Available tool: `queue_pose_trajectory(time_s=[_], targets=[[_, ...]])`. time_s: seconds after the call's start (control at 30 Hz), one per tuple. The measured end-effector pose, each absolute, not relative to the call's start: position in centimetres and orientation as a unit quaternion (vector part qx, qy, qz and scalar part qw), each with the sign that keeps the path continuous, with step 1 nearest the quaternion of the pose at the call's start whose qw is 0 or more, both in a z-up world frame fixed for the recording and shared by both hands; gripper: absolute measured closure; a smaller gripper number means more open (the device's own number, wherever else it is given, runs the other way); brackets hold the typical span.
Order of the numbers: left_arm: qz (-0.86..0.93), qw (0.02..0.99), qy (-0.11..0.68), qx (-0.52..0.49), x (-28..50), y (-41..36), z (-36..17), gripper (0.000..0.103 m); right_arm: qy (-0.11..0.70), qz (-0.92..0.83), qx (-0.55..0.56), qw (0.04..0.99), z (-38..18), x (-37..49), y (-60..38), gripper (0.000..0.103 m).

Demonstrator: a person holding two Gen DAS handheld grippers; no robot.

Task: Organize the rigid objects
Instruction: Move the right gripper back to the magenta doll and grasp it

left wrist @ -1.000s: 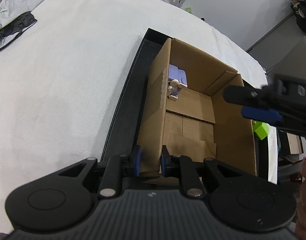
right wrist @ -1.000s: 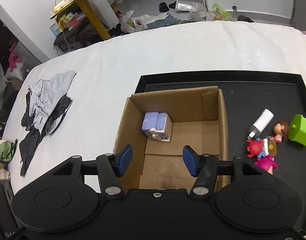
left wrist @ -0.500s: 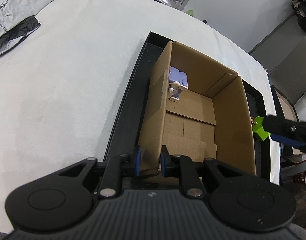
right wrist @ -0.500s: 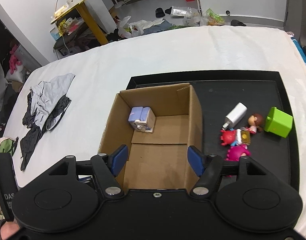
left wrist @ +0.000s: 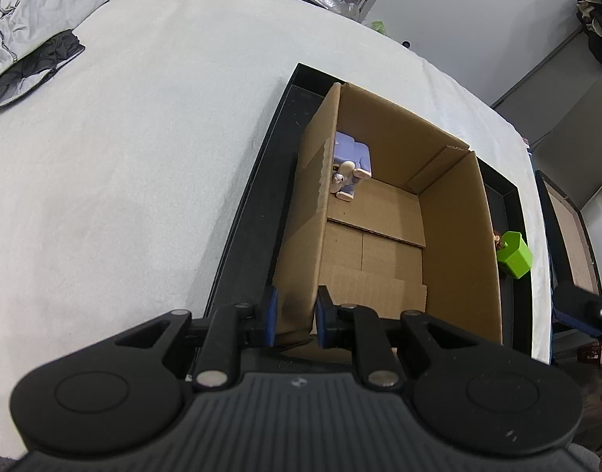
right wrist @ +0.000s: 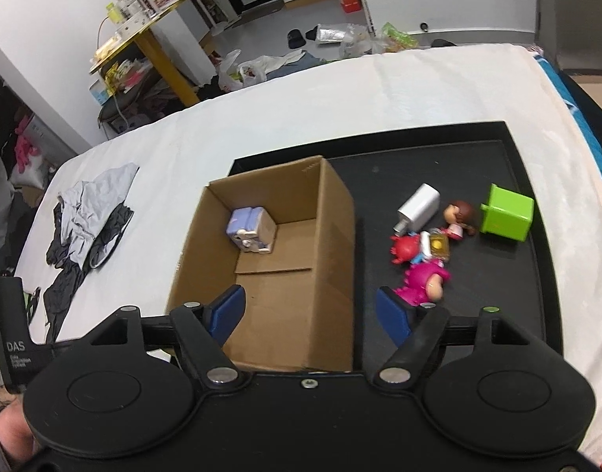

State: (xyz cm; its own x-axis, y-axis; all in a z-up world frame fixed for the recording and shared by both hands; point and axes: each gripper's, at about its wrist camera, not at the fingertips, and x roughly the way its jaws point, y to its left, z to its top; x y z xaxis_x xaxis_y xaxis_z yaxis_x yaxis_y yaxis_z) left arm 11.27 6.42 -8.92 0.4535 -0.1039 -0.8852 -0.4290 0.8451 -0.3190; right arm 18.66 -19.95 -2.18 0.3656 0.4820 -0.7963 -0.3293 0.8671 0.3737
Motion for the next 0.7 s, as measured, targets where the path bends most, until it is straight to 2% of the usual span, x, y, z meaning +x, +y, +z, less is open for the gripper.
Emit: queue_pose_trajectory(time_s=[0.7], targets=[[0.101, 0.813, 0.511, -0.261, 11.2, 6.5, -8.8, 0.086, 0.513, 0.213, 0.111, 0.824, -4.7, 17.9, -24.5, 0.027]])
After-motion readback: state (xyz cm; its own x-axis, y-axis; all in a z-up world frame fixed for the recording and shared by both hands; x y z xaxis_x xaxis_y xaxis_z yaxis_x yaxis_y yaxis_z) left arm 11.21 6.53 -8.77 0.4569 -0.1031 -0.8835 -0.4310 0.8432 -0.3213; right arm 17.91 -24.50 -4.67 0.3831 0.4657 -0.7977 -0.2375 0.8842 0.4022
